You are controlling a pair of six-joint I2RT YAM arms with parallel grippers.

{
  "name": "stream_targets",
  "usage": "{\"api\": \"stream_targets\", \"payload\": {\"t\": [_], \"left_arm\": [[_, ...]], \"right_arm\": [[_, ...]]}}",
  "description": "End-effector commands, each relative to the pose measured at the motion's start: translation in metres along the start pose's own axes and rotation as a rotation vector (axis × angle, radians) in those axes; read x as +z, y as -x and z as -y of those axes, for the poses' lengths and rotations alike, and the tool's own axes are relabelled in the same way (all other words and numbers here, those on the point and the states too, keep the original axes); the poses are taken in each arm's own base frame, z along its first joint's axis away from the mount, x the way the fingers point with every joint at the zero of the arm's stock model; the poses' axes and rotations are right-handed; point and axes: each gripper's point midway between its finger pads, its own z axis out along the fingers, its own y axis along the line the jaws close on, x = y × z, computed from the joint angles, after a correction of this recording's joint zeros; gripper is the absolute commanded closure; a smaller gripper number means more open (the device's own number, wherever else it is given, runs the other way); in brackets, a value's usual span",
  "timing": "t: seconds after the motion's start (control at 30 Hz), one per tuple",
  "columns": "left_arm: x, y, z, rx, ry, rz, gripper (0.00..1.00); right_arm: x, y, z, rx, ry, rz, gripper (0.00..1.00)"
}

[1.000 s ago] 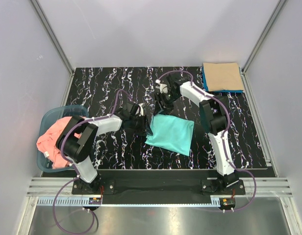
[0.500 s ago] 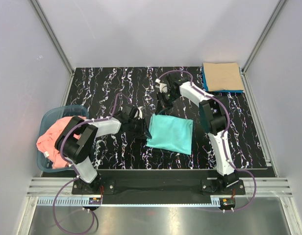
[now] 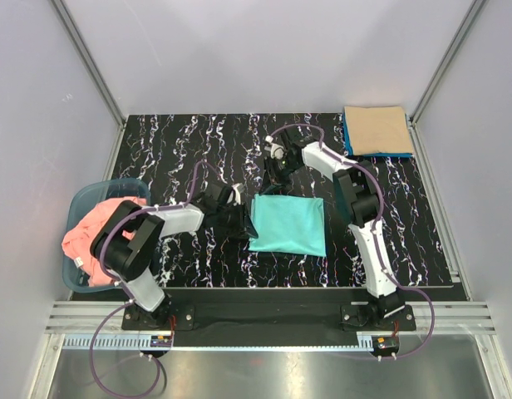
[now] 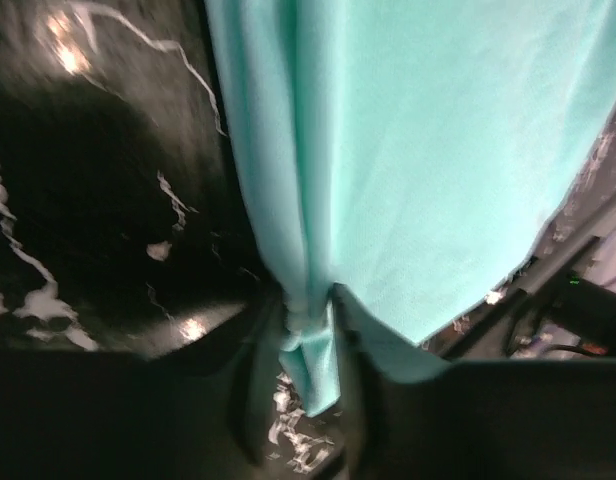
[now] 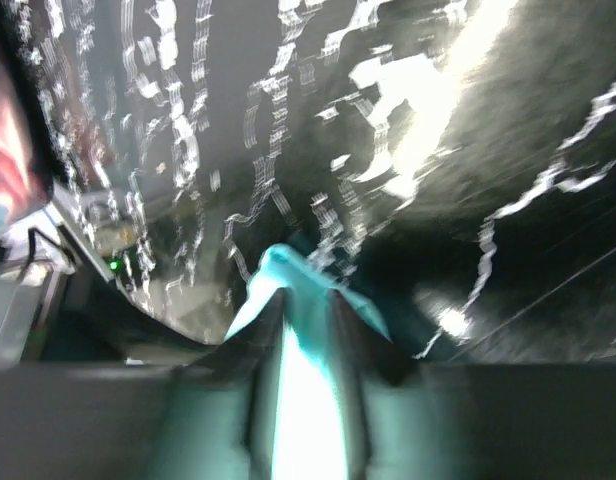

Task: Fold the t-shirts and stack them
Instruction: Fold the tshirt

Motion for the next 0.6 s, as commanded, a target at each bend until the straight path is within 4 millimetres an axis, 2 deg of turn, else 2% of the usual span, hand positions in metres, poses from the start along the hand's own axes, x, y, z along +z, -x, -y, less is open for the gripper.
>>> {"api": "stream_targets", "payload": {"t": [0.0, 0.07, 0.1, 0.13, 0.17, 0.2, 0.23, 0.27, 0.3, 0.33, 0.37, 0.4, 0.43, 0.47, 0.5, 0.53, 0.57], "left_arm": [[-0.014, -0.004, 0.0, 0.018, 0.045, 0.009, 0.61], [-0.028, 0.01, 0.005, 0.057, 0.077, 0.073, 0.5], [-0.035, 0.008, 0.002, 0.058, 0.111, 0.065, 0.46], [-0.043, 0.022, 0.005, 0.077, 0.143, 0.115, 0.45], [-0.052, 0.029, 0.01, 0.106, 0.149, 0.143, 0.45], [-0.057, 0.031, 0.012, 0.109, 0.159, 0.151, 0.45], [-0.064, 0.043, 0.022, 0.129, 0.149, 0.191, 0.46], [-0.066, 0.048, 0.026, 0.139, 0.141, 0.205, 0.49], [-0.067, 0.056, 0.035, 0.152, 0.117, 0.234, 0.55], [-0.066, 0.062, 0.046, 0.16, 0.071, 0.237, 0.59], [-0.064, 0.067, 0.053, 0.163, 0.047, 0.246, 0.62], [-0.063, 0.079, 0.067, 0.176, 0.002, 0.277, 0.67], [-0.052, 0.08, 0.067, 0.166, -0.018, 0.253, 0.68], [-0.047, 0.084, 0.074, 0.157, -0.047, 0.251, 0.7], [-0.044, 0.096, 0.087, 0.17, -0.092, 0.277, 0.76], [-0.029, 0.096, 0.085, 0.141, -0.108, 0.24, 0.78], [-0.023, 0.1, 0.089, 0.137, -0.126, 0.239, 0.8]], "right_arm": [[-0.005, 0.018, 0.0, -0.02, -0.009, 0.044, 0.62], [-0.019, 0.02, 0.013, 0.004, -0.09, 0.062, 0.57], [-0.034, 0.026, 0.012, 0.007, -0.13, 0.089, 0.52], [-0.046, 0.028, 0.015, 0.018, -0.169, 0.102, 0.46], [-0.059, 0.023, 0.024, 0.042, -0.241, 0.1, 0.45], [-0.082, 0.028, 0.023, 0.052, -0.284, 0.141, 0.4], [-0.094, 0.019, 0.037, 0.08, -0.363, 0.141, 0.34], [-0.105, 0.017, 0.039, 0.09, -0.39, 0.15, 0.3], [-0.127, 0.017, 0.04, 0.1, -0.419, 0.185, 0.27], [-0.133, 0.002, 0.051, 0.144, -0.462, 0.16, 0.27], [-0.139, -0.005, 0.054, 0.166, -0.468, 0.155, 0.26], [-0.15, -0.009, 0.049, 0.169, -0.464, 0.166, 0.26], [-0.149, -0.024, 0.058, 0.189, -0.485, 0.147, 0.25], [-0.159, -0.027, 0.052, 0.176, -0.491, 0.175, 0.25], [-0.159, -0.033, 0.051, 0.181, -0.49, 0.176, 0.25], [-0.153, -0.048, 0.057, 0.201, -0.488, 0.155, 0.27], [-0.157, -0.051, 0.051, 0.214, -0.479, 0.175, 0.3]]}}
